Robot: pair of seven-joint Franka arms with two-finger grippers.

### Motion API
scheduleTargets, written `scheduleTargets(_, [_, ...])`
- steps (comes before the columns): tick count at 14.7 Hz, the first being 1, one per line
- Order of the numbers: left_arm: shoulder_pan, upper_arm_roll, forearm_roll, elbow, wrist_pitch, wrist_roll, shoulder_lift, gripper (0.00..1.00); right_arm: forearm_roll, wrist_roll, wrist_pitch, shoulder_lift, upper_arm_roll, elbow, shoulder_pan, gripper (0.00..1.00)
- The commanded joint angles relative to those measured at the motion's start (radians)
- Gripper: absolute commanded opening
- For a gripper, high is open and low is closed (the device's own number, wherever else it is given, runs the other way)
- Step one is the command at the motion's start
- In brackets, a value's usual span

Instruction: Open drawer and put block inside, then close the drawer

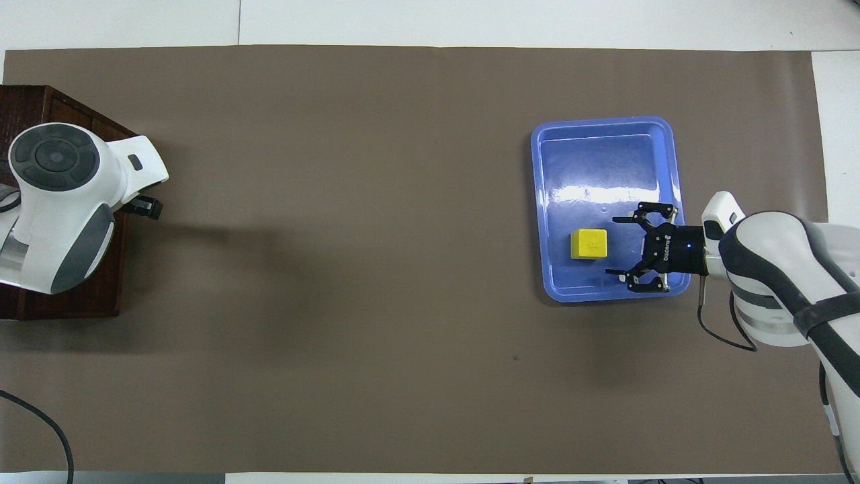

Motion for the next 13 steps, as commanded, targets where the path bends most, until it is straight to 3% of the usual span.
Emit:
scheduleTargets(1, [-0.008,0.004,0.021,0.028,-0.026,0.002,0.019,1.0,0.029,-0.076,-0.048,0.041,0.006,0.026,-0.009,1.0])
scheduleTargets(8, [0.0,-0.001,0.014,-0.022,0.074,-0.05,0.014,1.0,0.03,-0.102,-0.049,0.049,0.013,0.055,0.003,1.0])
scheduleTargets(13, [-0.147,-0.001,-0.175,-0.012,0.067,-0.259,0.017,1.0,0.07,-0.102,-0.034,0.05,0.012,0.055,0.04,1.0])
